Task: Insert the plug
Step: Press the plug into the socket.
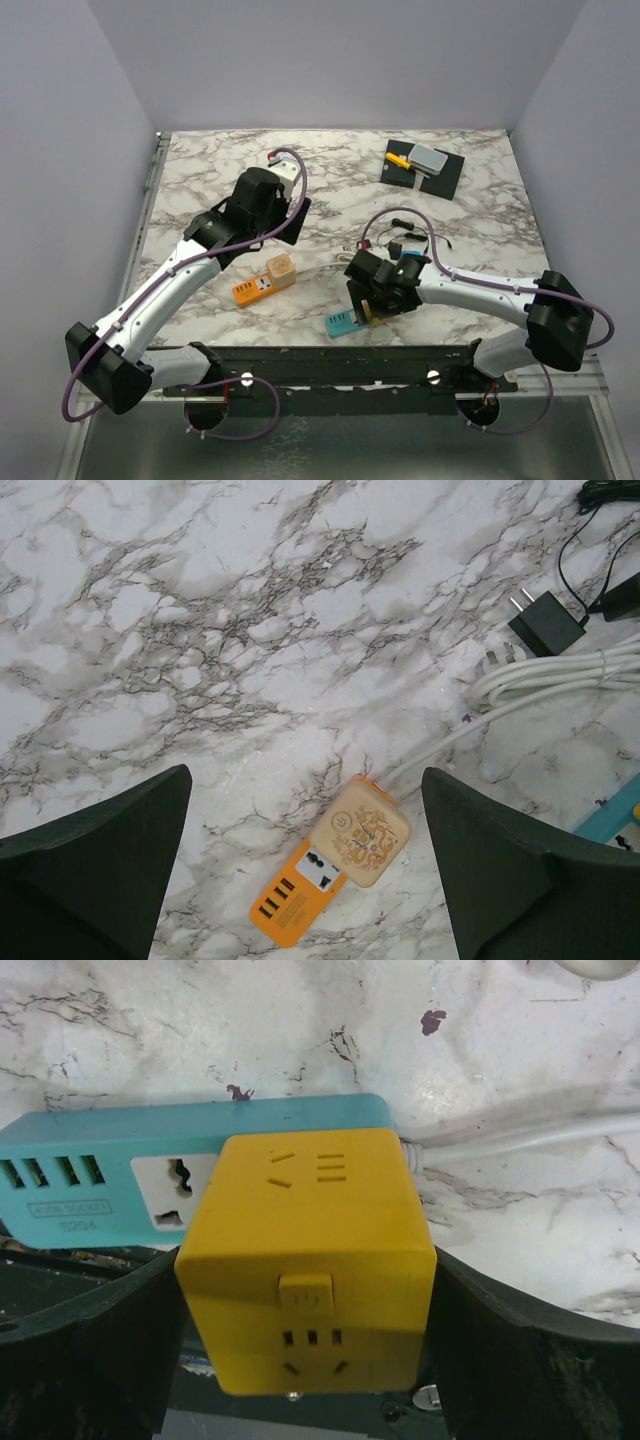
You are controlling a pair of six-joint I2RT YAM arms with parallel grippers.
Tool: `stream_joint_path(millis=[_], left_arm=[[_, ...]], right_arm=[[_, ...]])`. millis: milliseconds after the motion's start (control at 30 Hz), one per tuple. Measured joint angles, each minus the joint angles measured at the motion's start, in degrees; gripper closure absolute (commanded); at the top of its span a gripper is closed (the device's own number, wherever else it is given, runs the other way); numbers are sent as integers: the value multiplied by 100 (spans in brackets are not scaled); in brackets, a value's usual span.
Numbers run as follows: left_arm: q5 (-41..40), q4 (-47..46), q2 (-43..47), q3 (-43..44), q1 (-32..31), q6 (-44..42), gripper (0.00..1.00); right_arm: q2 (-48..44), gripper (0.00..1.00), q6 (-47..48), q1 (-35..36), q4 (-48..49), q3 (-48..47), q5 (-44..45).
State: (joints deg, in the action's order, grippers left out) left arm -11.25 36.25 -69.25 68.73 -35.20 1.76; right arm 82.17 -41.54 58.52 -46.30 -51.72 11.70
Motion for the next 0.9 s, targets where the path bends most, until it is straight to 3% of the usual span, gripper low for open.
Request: stream_joint_path(millis=[167, 233, 367, 500, 600, 700, 900], left_arm=[[2, 0, 68, 0, 0, 7, 1], [2, 0, 74, 0, 0, 9, 1], [2, 2, 74, 0, 0, 15, 1], [2, 2, 74, 0, 0, 15, 1], [2, 2, 74, 0, 0, 15, 1], [2, 2, 74, 0, 0, 15, 1], [2, 7, 74, 31, 0, 15, 1]], right_arm=[[-173, 9, -2, 4, -413, -299, 11], [-254, 15, -2, 4, -514, -356, 24], [-289, 40, 13, 4, -627, -367, 42], [-289, 75, 55, 2, -658, -372, 66], [-286, 92, 74, 4, -656, -369, 63], [-284, 99, 109, 4, -649, -358, 63], [-317, 99, 138, 4, -535, -258, -7]])
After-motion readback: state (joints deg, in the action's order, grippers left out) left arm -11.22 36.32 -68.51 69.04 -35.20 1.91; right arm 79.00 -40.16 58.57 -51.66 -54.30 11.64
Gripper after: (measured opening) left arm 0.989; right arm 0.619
